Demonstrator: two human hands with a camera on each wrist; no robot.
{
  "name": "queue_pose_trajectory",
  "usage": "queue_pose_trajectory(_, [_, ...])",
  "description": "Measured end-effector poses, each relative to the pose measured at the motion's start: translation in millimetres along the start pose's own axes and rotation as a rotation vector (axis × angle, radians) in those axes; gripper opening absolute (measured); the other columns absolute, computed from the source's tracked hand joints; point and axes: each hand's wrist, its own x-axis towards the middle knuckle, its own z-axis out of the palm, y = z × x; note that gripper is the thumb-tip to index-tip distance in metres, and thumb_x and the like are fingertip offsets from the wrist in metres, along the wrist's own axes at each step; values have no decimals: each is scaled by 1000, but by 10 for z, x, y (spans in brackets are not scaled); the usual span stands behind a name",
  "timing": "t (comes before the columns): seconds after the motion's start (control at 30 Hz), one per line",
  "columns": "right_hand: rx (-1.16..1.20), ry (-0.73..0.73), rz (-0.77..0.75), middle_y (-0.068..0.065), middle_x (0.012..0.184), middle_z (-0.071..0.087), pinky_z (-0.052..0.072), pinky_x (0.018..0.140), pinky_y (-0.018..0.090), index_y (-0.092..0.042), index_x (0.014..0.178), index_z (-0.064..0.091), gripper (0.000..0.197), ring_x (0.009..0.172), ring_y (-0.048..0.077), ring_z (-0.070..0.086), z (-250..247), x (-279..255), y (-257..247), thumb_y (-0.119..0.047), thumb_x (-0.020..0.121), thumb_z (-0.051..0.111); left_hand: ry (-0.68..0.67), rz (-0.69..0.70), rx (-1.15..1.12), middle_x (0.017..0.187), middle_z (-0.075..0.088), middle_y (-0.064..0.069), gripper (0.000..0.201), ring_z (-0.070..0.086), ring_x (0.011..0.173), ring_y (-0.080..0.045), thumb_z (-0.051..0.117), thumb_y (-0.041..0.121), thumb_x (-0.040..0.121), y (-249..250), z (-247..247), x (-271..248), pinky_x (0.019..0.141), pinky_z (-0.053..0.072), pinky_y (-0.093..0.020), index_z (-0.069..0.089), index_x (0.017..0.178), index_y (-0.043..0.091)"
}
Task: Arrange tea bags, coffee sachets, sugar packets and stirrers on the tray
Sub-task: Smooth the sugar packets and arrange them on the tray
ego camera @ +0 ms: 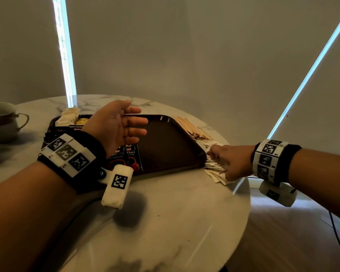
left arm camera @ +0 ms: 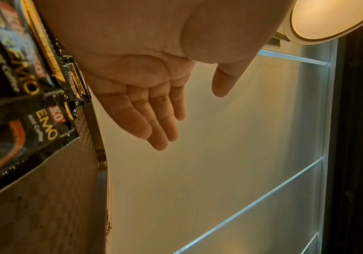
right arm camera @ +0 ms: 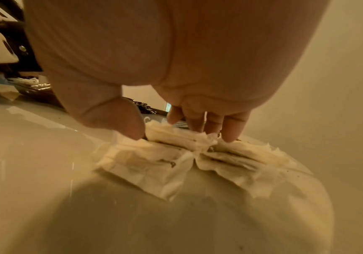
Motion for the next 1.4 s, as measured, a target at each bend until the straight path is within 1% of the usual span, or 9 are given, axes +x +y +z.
queue_pose_trajectory(0.17, [18,-11,-20,-8,105,52,54,69,25,-36,117,36,66,91,12,56,75,-79,26,-26,71,82,-6,-5,13,98,74,-10,37,68,78,-26,38,41,103,-7,14,-4,65,49,-35,61,113,14])
queue_pose_trajectory(0.3, [-23,-23,-45,-8,119,52,56,82,28,-35,131,32,86,99,11,54,118,-143,28,-35,66,88,-13,-3,12,98,74,-10,38,68,78,-26,39,42,102,-9,29,-10,66,49,-35,61,114,13])
queue_pose_trajectory(0.5, [-25,60,-69,-7,109,57,57,80,27,-33,126,40,67,90,10,57,176,-161,1,-30,75,82,-23,-9,25,96,73,-9,38,69,77,-24,38,43,102,-19,68,-38,69,49,-36,62,112,14])
queue_pose_trajectory(0.6, [0,115,-110,-12,102,55,47,69,20,-38,118,41,52,83,5,53,159,-163,-38,-32,80,76,-15,-7,30,94,72,-9,39,68,77,-24,38,42,103,-22,87,-54,70,49,-37,62,112,13])
queue_pose_trajectory(0.73, [11,188,-167,-10,108,57,41,68,19,-36,119,47,39,83,2,52,141,-192,-98,-34,87,68,-19,-17,39,97,72,-9,40,69,76,-24,38,43,103,-36,83,-66,69,50,-37,62,114,13])
queue_pose_trajectory(0.83, [29,178,-194,-6,125,57,49,83,24,-35,133,42,51,100,9,56,175,-241,-116,-35,88,66,-23,-26,48,97,72,-9,40,69,76,-23,38,44,103,-49,82,-70,68,52,-36,62,113,14])
queue_pose_trajectory(0.93, [52,86,-234,-10,142,44,49,101,34,-47,146,25,82,124,11,48,213,-308,-122,-34,80,72,-25,-34,60,98,72,-8,40,69,76,-23,38,44,103,-57,90,-73,68,52,-36,62,114,14])
queue_pose_trajectory(1.0, [-43,50,-241,-9,146,35,47,105,37,-54,150,13,95,130,14,42,221,-309,-139,-31,79,72,-28,-38,65,99,71,-8,40,69,77,-23,38,44,103,-57,95,-79,69,52,-37,62,115,15])
queue_pose_trajectory(1.4, [-179,59,-295,-3,145,35,46,104,39,-42,144,36,70,131,20,40,249,-265,-153,-14,87,65,-18,-69,71,99,72,-9,40,70,78,-23,39,45,102,-57,95,-77,70,53,-37,63,115,16])
